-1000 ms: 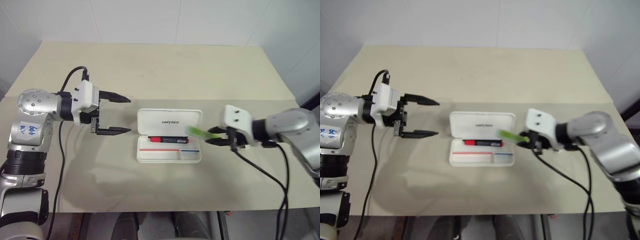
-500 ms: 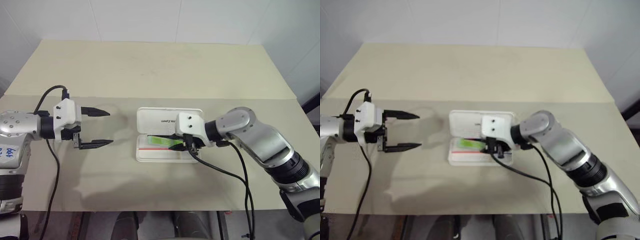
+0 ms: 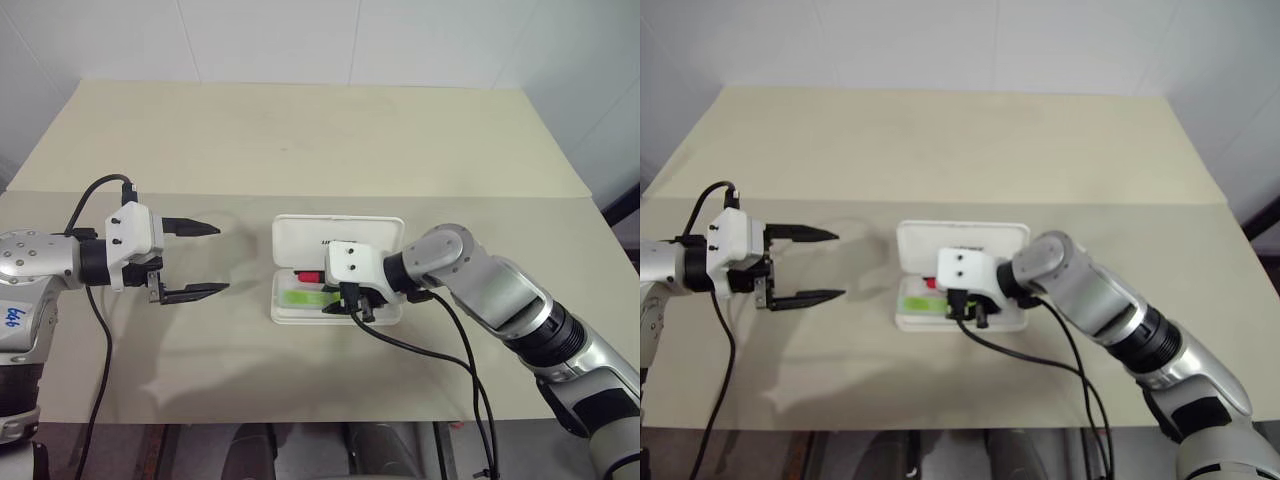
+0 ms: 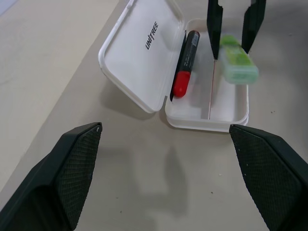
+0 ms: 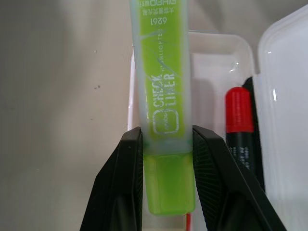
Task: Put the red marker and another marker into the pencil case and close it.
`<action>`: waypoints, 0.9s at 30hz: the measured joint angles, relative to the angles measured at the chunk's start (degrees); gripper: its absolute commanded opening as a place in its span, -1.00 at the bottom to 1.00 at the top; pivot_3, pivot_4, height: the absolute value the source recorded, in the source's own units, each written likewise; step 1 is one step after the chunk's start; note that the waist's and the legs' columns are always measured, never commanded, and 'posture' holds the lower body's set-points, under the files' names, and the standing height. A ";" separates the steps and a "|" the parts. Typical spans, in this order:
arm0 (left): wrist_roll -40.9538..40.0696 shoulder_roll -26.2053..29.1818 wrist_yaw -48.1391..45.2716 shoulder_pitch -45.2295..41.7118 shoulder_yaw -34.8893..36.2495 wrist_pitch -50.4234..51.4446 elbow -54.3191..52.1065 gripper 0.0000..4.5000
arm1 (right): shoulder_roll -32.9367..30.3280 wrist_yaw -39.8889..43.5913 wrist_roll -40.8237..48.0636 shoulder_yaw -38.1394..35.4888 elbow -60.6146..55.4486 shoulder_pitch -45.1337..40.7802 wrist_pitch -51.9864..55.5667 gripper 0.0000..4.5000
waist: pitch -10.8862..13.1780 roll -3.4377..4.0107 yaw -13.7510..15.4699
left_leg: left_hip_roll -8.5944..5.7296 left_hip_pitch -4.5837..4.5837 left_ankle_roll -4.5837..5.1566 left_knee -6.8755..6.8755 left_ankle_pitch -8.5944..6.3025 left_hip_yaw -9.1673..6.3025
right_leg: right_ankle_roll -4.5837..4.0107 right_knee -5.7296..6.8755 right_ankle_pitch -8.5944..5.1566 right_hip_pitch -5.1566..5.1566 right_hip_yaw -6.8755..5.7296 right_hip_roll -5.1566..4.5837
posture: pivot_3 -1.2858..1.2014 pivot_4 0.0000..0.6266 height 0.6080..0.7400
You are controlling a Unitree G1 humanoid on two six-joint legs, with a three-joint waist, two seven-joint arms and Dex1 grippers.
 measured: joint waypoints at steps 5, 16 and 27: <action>-0.01 -0.25 0.59 -0.22 -0.16 -0.01 0.00 1.00 | -0.16 0.14 -1.40 0.63 0.38 -0.01 -0.38 -0.51 | 0.00 0.00 -0.08 | 0.00 0.00 0.00 -0.01 0.00 0.00 | 0.00 0.00 0.00 0.00 0.00 0.01 | 0.03 -0.52 1.00; -0.01 -0.34 0.91 -0.73 -0.22 -0.03 0.00 1.00 | -0.20 1.35 -2.62 2.25 1.81 -0.24 -0.76 -0.51 | -0.01 -0.01 -0.07 | 0.00 0.01 0.00 0.00 0.00 0.01 | 0.00 0.00 0.00 0.00 0.00 0.00 | 0.03 -0.52 1.00; 0.00 -1.36 0.99 -2.29 -1.09 -0.25 0.09 1.00 | -0.20 1.40 -2.93 2.23 1.97 -0.25 -0.62 0.21 | -0.01 -0.01 -0.07 | -0.01 0.01 0.00 0.02 0.00 0.00 | 0.00 0.02 0.00 0.00 0.00 0.01 | 0.03 -0.52 1.00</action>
